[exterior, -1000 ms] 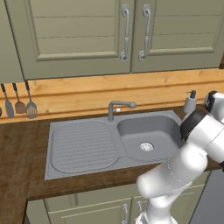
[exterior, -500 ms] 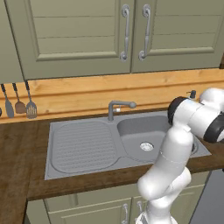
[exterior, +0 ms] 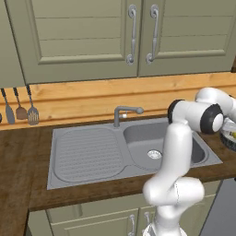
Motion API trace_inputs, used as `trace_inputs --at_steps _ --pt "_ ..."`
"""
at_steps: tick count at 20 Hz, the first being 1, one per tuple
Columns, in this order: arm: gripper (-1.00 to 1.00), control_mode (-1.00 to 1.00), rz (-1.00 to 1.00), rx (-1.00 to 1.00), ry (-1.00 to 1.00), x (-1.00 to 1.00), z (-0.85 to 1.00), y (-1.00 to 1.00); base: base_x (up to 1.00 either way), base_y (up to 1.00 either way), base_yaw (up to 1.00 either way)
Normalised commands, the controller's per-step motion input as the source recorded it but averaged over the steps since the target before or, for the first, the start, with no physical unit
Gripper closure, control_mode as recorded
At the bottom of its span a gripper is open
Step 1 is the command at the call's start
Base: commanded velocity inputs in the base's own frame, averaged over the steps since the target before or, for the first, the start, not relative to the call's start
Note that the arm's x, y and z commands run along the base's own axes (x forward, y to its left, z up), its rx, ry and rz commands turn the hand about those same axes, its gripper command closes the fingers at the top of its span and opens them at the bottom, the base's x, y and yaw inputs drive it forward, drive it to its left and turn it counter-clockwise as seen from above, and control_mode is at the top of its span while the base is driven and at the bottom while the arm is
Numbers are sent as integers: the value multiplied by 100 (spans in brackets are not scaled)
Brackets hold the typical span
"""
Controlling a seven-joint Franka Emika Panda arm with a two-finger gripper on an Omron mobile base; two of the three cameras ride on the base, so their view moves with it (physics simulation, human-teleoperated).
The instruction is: Pick the lemon from the sink and place it in the bowl. Then pick the bowl and place it in the microwave. Then close the microwave door and press the start button.
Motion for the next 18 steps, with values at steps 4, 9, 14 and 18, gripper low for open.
trace_inputs --at_steps 4,9,14,18 --pt "100 -100 0 0 4 12 -21 -5 0 0 0" --pt "100 -100 -2 0 4 16 -32 0 0 0 0" --pt "100 -100 -1 0 4 21 -38 0 0 0 0" --pt "100 -100 0 0 5 19 -32 -1 0 0 0"
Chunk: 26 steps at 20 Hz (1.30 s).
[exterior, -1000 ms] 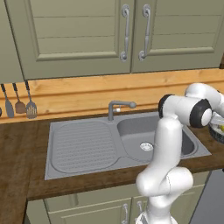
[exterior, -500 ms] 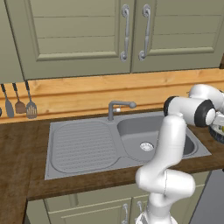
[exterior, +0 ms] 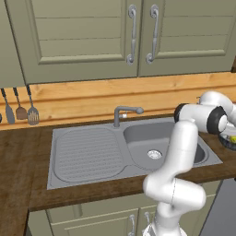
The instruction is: Pick the lemon from the sink and place it in the bowl. Then pick the bowl and place it in the microwave. Then close the microwave door and press the start button.
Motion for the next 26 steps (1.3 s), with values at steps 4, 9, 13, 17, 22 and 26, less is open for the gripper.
trace_inputs --at_steps 4,9,13,17,22,26 --pt "-100 -100 0 0 3 14 -10 0 0 0 0" --pt "-100 -100 0 0 0 -3 2 0 0 0 0" --pt "-100 -100 0 0 -5 -23 17 0 0 0 0" --pt "-100 -100 0 0 -6 -39 43 14 0 0 0" --pt "-100 -100 0 0 0 -27 31 32 0 0 0" --pt "-100 -100 0 0 2 -33 37 58 0 0 0"
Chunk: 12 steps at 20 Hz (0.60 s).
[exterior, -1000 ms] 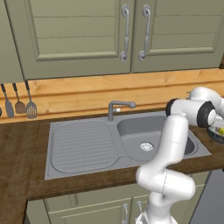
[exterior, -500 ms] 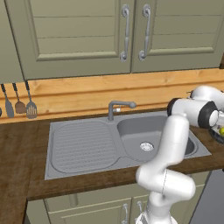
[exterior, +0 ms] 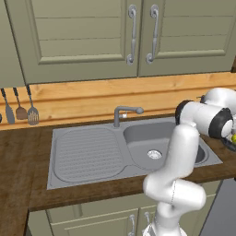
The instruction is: Pick the lemon from the sink and place it in the bowl. Then pick the bowl and place it in the microwave. Then close the microwave door and press the start button.
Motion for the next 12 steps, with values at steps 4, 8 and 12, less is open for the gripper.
trace_inputs --at_steps 4,8,12 --pt "-100 -100 4 -12 3 -5 30 47 0 0 0" --pt "-100 -100 9 -17 12 0 13 41 0 0 0" --pt "-100 -100 4 -4 11 0 0 32 0 0 0"
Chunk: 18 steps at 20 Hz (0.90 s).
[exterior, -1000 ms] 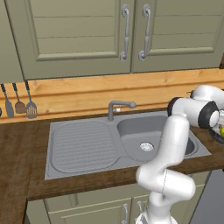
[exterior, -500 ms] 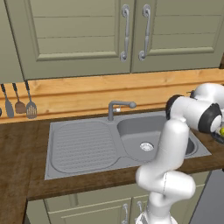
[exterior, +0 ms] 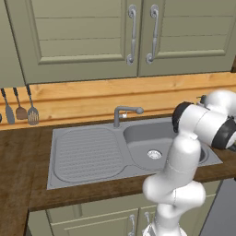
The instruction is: Pick the lemon from the sink and place it in the bowl. Then pick the bowl and place it in the microwave. Then close the microwave door and press the start button.
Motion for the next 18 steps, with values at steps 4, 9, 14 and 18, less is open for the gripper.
trace_inputs --at_steps 4,9,14,18 --pt "-100 -100 6 0 20 10 0 9 0 0 0" --pt "-100 -100 10 0 14 23 0 0 0 0 0" --pt "-100 -100 13 5 4 20 -1 -7 0 0 0" --pt "-100 -100 11 8 0 18 -4 -13 0 0 0"
